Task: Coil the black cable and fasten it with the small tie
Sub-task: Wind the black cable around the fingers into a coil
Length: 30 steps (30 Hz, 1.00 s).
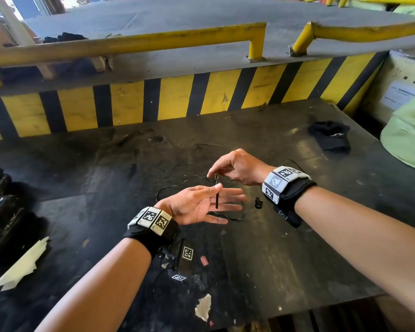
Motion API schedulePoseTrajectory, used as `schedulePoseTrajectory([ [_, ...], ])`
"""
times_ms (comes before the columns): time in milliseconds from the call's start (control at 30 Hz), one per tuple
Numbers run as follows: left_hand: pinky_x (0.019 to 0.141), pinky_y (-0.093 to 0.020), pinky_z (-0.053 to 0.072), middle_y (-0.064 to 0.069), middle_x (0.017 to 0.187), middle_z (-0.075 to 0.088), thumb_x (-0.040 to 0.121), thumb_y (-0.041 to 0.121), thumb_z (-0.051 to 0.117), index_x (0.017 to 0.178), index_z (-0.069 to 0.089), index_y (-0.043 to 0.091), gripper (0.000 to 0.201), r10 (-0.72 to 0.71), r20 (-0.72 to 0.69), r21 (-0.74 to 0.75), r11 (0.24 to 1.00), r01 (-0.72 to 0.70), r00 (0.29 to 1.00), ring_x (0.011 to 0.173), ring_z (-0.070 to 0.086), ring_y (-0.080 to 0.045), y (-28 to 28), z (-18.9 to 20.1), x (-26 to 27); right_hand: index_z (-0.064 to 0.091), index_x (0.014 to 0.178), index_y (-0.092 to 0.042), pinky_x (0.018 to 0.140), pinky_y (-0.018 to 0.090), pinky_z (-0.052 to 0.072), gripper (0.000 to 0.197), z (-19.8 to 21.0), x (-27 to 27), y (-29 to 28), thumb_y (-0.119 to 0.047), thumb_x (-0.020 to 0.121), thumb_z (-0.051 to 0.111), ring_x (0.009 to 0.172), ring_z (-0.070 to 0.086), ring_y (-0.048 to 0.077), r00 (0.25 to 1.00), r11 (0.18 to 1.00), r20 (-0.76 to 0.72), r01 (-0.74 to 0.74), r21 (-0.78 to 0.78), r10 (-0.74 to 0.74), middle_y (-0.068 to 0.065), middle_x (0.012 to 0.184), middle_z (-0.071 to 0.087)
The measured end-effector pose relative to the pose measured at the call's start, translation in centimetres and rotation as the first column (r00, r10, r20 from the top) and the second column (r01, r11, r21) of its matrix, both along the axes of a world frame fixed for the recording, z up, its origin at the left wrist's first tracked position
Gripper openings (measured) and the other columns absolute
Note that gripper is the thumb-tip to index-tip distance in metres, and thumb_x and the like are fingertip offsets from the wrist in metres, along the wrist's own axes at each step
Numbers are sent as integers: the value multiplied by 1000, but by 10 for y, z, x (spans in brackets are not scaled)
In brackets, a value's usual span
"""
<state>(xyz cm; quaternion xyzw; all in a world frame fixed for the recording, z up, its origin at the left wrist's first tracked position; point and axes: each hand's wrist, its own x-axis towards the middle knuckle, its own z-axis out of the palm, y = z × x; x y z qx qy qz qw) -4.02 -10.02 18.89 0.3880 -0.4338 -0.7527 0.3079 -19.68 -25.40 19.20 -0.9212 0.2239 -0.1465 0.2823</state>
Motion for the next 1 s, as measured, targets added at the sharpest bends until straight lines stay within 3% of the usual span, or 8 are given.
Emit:
schedulePoseTrajectory([
  [100, 120, -59, 28, -11, 158, 44, 108, 39, 32, 154, 41, 11, 54, 30, -50, -4, 1000, -30, 998, 147, 40, -30, 0, 2, 2, 82, 103, -33, 83, 33, 61, 22, 0, -3, 1, -16, 92, 73, 88, 74, 5, 999, 996, -38, 18, 89, -15, -8, 100, 80],
  [233, 119, -49, 36, -16, 157, 44, 106, 41, 32, 156, 38, 22, 54, 125, -212, -18, 991, -131, 969, 146, 41, -32, -3, 16, 7, 82, 98, -38, 78, 25, 52, 21, -32, -16, 7, -51, 82, 78, 80, 65, 6, 987, 928, -144, 122, 353, -75, 8, 90, 79],
  [367, 123, -50, 25, -14, 157, 44, 103, 46, 35, 156, 33, 42, 53, 203, -249, -66, 972, -226, 947, 148, 39, -31, -12, 22, 16, 81, 105, -8, 80, 22, 56, 17, -79, -22, 49, -19, 94, 72, 80, 65, 9, 990, 825, -138, 94, 557, -20, 6, 105, 80],
  [467, 125, -51, 16, -9, 158, 44, 104, 49, 32, 152, 35, 51, 48, 265, -194, -99, 953, -287, 945, 150, 34, -27, -18, 20, 24, 80, 101, -3, 88, 38, 59, 17, -106, -18, 77, -16, 95, 71, 84, 66, 16, 992, 797, -127, 74, 600, 3, 6, 106, 80],
  [633, 124, -53, 2, -4, 166, 29, 105, 52, 30, 147, 40, 56, 43, 298, -51, -150, 941, -303, 953, 155, 17, -23, -23, 5, 35, 80, 95, -16, 79, 16, 51, 17, -101, -9, 97, -26, 97, 67, 69, 65, 5, 981, 882, -162, -17, 470, 105, 4, 88, 79],
  [800, 121, -51, -8, -2, 168, 22, 109, 44, 24, 153, 35, 46, 46, 317, 138, -152, 943, -296, 938, 157, 7, -18, -18, -16, 48, 81, 105, -24, 74, 8, 45, 23, -76, 0, 95, -32, 99, 60, 69, 62, -6, 933, 961, -326, -62, 271, 152, -6, 91, 79],
  [933, 114, -34, 2, 4, 167, 25, 111, 31, 21, 156, 31, 30, 46, 343, 242, -177, 935, -306, 908, 146, 21, -4, -8, -29, 50, 81, 104, -27, 89, 28, 56, 19, -48, 0, 81, -29, 96, 65, 94, 71, 7, 952, 976, -292, -29, 217, 93, -7, 101, 80],
  [1000, 112, -33, 3, 4, 165, 29, 111, 33, 25, 155, 36, 31, 45, 335, 268, -160, 940, -301, 904, 147, 22, -5, -7, -42, 50, 81, 103, -28, 88, 27, 54, 17, -31, 3, 76, -34, 94, 67, 97, 70, 9, 954, 991, -290, -35, 127, 71, -8, 104, 80],
])
